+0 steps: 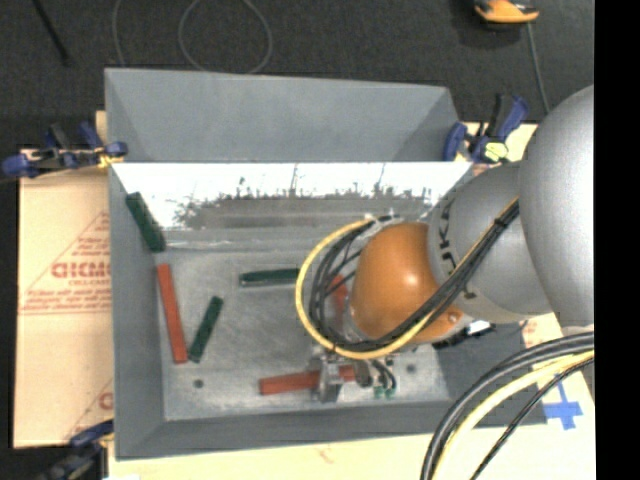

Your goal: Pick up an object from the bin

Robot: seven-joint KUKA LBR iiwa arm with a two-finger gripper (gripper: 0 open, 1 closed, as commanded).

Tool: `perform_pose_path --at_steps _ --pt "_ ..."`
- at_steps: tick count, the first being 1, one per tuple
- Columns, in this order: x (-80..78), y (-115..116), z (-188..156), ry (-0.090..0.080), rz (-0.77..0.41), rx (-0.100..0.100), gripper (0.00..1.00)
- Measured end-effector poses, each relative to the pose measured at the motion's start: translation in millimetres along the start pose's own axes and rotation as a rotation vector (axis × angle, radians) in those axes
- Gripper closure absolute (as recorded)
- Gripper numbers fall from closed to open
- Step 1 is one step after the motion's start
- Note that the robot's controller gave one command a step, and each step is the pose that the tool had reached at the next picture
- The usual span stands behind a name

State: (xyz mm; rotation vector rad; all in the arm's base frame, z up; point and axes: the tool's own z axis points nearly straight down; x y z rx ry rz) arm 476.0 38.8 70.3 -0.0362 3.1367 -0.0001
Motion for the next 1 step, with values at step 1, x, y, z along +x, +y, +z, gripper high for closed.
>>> perform_pose_path --at_steps 1 --pt "-18.2 20.6 -160.6 -0.008 -0.028 -0.001 1.00"
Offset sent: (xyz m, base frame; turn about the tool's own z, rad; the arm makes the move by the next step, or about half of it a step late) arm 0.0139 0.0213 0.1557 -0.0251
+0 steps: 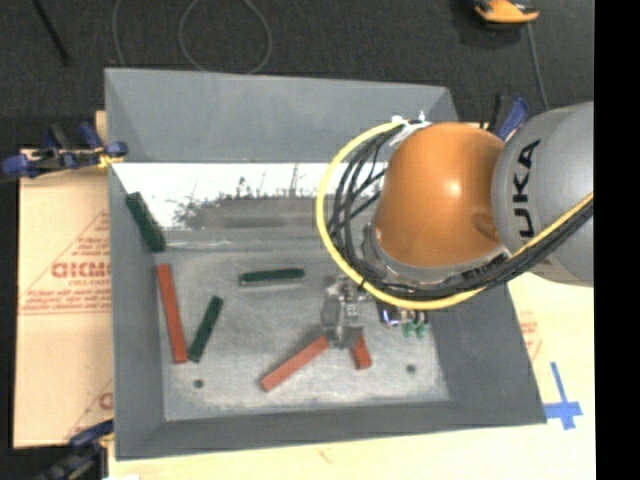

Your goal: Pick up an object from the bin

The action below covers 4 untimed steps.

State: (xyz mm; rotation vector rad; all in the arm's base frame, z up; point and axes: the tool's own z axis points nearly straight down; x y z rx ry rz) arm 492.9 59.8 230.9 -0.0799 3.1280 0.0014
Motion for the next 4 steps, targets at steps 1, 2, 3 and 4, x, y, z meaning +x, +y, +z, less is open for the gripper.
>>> perform_pose_path --at_steps 1,2,3,4 --pt "8.7 73.8 52.4 0.015 0.102 -0.001 1.00" --pt "-11.4 90.4 89.0 0.013 -0.035 0.001 1.00" --pt "-22.7 162.6 84.2 0.009 0.181 -0.003 1.00" --pt "-36.2 138.5 -58.7 0.002 -0.254 -0.002 1.00"
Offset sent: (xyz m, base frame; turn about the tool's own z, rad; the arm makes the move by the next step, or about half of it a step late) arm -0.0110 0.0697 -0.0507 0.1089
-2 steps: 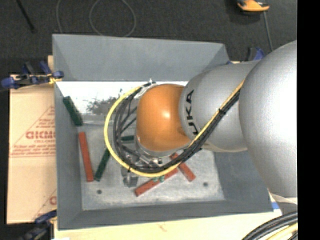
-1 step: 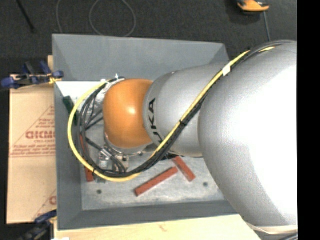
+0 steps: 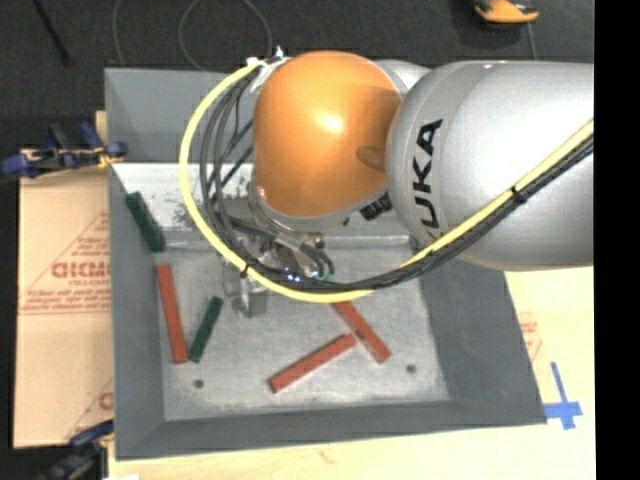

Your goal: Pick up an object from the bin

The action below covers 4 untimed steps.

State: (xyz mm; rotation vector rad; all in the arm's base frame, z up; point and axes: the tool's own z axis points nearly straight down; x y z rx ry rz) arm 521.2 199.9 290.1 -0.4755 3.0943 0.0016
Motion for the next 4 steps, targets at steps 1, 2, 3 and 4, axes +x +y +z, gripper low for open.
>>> perform_pose_path --at_steps 1,2,3,4 --pt "20.2 11.7 109.6 0.015 0.234 0.000 1.00" --pt "-26.4 2.0 19.4 -0.004 0.238 -0.002 1.00" --pt "-6.1 23.0 102.1 0.013 -0.164 -0.002 1.00" --pt "42.2 -13.7 135.3 0.015 -0.088 -0.001 1.00"
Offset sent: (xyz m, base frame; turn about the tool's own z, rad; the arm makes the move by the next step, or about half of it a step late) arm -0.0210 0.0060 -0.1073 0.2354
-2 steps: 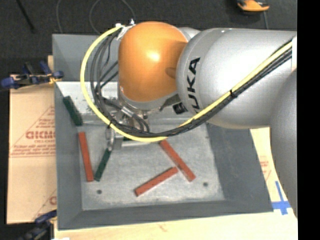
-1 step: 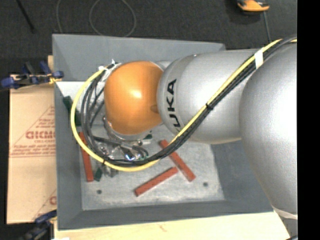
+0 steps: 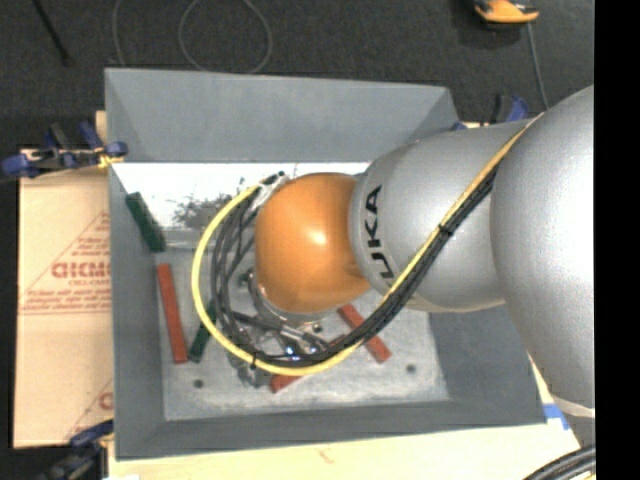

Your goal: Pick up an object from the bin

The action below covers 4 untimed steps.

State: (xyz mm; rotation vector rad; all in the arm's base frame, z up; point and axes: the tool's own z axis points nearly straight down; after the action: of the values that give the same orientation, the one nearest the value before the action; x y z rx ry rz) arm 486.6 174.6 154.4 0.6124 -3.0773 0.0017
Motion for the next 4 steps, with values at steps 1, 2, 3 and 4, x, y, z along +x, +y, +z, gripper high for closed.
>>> perform_pose_path --at_steps 1,2,3,4 --pt "-24.9 15.7 1.6 -0.009 0.167 -0.002 1.00" --pt "6.4 -32.1 87.3 0.000 0.062 0.001 1.00" --pt "-26.6 -55.0 -5.2 -0.012 0.330 -0.001 1.00" --pt "-25.2 -54.6 -3.2 -0.007 0.328 -0.001 0.00"
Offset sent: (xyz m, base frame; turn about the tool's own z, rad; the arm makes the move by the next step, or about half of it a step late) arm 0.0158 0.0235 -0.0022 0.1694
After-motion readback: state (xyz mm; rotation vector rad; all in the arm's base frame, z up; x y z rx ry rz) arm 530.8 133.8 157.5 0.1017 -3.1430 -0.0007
